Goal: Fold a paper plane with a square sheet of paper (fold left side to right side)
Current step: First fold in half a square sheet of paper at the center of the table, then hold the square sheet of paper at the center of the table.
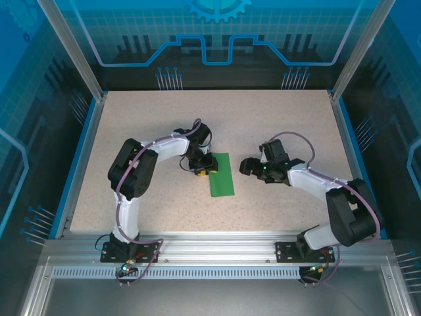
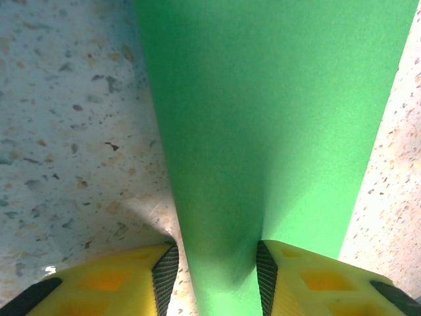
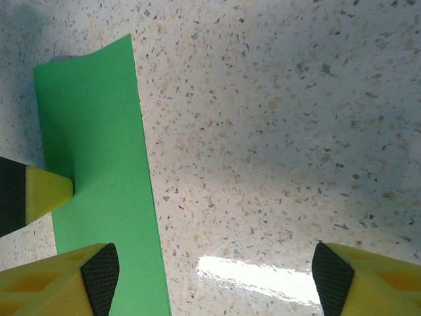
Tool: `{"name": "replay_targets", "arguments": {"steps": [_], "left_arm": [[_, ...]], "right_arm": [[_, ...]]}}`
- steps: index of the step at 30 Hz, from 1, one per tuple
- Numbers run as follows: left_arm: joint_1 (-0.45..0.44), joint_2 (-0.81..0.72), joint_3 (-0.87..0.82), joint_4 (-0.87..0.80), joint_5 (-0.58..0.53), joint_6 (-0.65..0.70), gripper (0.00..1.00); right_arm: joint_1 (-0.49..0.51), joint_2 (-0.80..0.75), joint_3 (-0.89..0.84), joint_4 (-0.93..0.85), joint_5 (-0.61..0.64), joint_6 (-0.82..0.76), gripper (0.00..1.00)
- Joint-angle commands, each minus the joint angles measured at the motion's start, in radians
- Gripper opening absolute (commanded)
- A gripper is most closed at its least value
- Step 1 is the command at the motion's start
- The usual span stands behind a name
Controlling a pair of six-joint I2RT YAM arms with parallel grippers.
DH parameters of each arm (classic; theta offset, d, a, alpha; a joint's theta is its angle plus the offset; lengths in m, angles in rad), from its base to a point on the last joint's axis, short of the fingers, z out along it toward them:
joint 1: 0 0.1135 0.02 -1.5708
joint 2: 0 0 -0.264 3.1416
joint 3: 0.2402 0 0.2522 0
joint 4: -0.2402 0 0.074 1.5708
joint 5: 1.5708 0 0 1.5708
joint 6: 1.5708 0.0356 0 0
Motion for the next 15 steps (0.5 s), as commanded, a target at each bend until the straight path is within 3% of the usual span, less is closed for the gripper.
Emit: {"name": "replay_targets", "arguments": {"steps": [1,15], "left_arm": [[-0.036,0.088,-0.024,0.041,-0.034,0.002,0.42],[-0.035,0.086,-0.027,0.037,-0.035,0.006,0.42]], "right_arm": [[0.017,0.022,0.034,0.008,-0.037,-0.025,0.79],[0.118,0.230,0.189,0.035,-0.164,-0.035,0.26]]}}
